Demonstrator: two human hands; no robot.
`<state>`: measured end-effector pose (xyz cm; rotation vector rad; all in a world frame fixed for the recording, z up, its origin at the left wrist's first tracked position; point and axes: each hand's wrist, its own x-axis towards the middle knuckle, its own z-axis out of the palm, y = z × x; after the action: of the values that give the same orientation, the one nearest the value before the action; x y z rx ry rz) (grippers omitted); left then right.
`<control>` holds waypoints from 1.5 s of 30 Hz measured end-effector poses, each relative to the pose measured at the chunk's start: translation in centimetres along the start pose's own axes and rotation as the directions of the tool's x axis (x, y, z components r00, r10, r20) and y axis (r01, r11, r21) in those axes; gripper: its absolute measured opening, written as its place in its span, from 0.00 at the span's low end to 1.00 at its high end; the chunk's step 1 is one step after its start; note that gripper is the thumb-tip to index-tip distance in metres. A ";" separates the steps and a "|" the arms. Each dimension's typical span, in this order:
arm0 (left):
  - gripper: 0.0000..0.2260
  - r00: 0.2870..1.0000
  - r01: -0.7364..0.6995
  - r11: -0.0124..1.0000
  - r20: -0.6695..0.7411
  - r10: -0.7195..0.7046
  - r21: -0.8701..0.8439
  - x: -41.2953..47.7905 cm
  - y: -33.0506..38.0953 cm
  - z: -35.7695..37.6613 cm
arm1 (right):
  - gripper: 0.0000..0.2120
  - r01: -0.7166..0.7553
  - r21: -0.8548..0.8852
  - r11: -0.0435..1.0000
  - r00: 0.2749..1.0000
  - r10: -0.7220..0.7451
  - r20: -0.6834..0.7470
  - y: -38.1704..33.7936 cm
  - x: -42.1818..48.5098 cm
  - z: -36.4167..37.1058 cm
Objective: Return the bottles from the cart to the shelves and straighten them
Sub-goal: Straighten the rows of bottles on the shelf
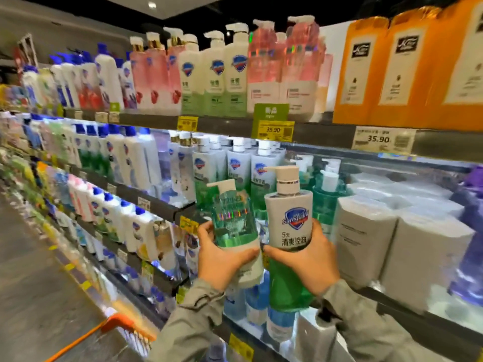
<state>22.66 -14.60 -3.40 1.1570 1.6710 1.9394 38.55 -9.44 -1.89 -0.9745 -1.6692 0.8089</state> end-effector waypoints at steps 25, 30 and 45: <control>0.38 0.903 0.004 0.991 0.426 0.053 -0.131 13.0 -6.1 12.3 | 0.38 -0.022 -0.172 0.985 0.856 -0.070 -0.512 3.7 7.2 1.7; 0.41 0.861 0.008 0.993 0.505 0.055 -0.121 13.0 -7.2 13.5 | 0.38 -0.070 -0.196 0.978 0.846 -0.047 -0.532 4.5 6.9 2.2; 0.44 0.786 -0.145 0.977 0.618 0.020 0.153 14.2 -8.4 14.0 | 0.38 -0.176 -0.213 0.961 0.816 0.022 -0.578 4.7 7.2 2.6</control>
<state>22.25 6.85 -6.41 1.7306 1.4661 1.2323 35.85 -1.10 -3.64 -1.3425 -1.2113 0.3057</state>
